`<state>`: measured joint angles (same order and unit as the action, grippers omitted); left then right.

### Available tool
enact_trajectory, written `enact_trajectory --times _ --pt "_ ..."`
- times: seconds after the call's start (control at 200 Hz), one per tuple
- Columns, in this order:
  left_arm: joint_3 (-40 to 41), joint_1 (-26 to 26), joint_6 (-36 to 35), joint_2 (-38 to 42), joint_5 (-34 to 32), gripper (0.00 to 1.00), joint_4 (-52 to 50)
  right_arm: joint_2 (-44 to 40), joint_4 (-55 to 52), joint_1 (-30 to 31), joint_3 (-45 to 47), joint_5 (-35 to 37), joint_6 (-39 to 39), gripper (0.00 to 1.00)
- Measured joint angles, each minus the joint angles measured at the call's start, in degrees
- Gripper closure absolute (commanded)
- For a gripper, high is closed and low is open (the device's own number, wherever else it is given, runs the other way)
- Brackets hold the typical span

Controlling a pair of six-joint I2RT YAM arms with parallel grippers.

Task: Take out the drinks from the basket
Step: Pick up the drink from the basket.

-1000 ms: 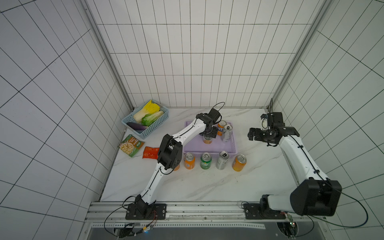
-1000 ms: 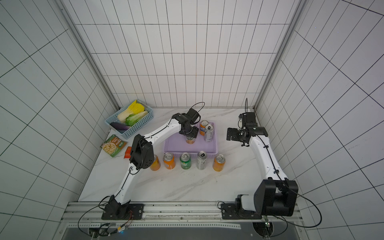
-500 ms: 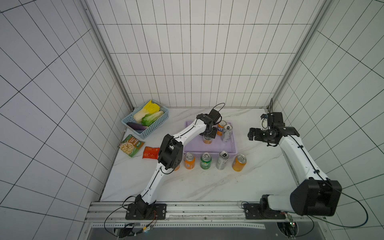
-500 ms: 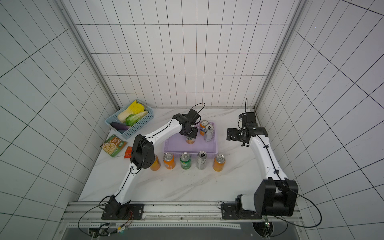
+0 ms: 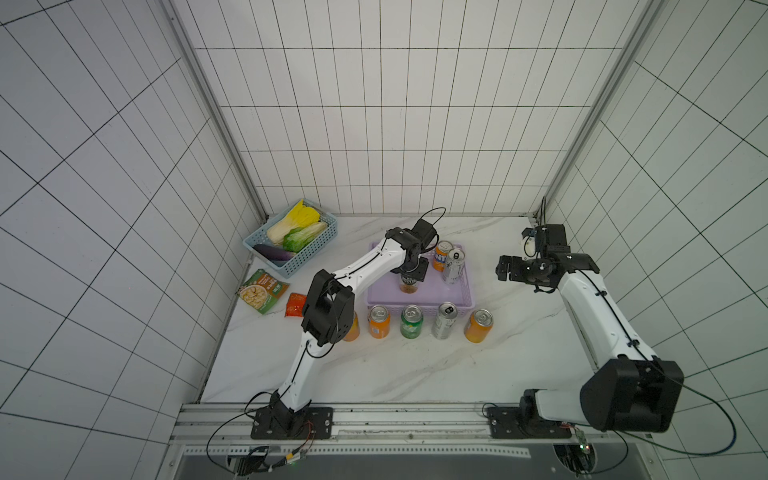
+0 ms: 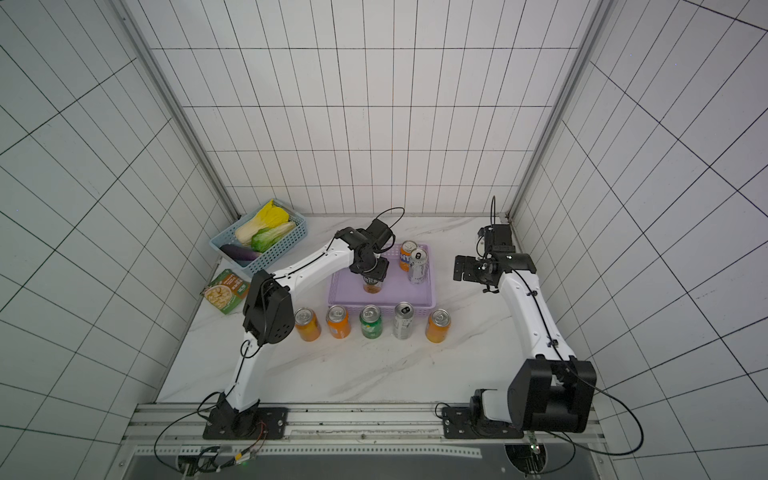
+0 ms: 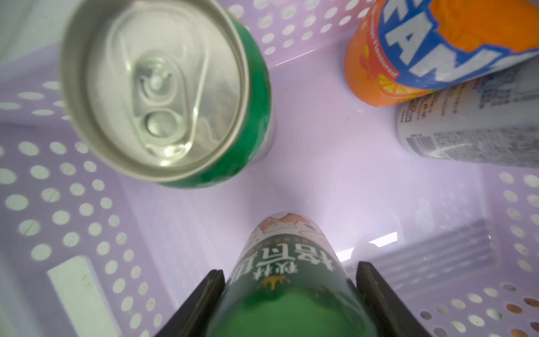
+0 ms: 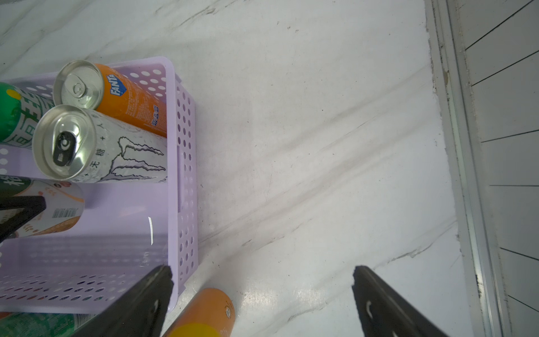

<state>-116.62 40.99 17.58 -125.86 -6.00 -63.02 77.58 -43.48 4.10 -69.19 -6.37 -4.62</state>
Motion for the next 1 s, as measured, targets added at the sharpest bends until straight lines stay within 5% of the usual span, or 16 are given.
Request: enact_trajectory --times 1.004 --pt "22.34 1.33 1.31 38.6 -1.86 0.5 -3.45 0.0 0.04 -0.39 0.0 -0.04 -0.02 0.01"
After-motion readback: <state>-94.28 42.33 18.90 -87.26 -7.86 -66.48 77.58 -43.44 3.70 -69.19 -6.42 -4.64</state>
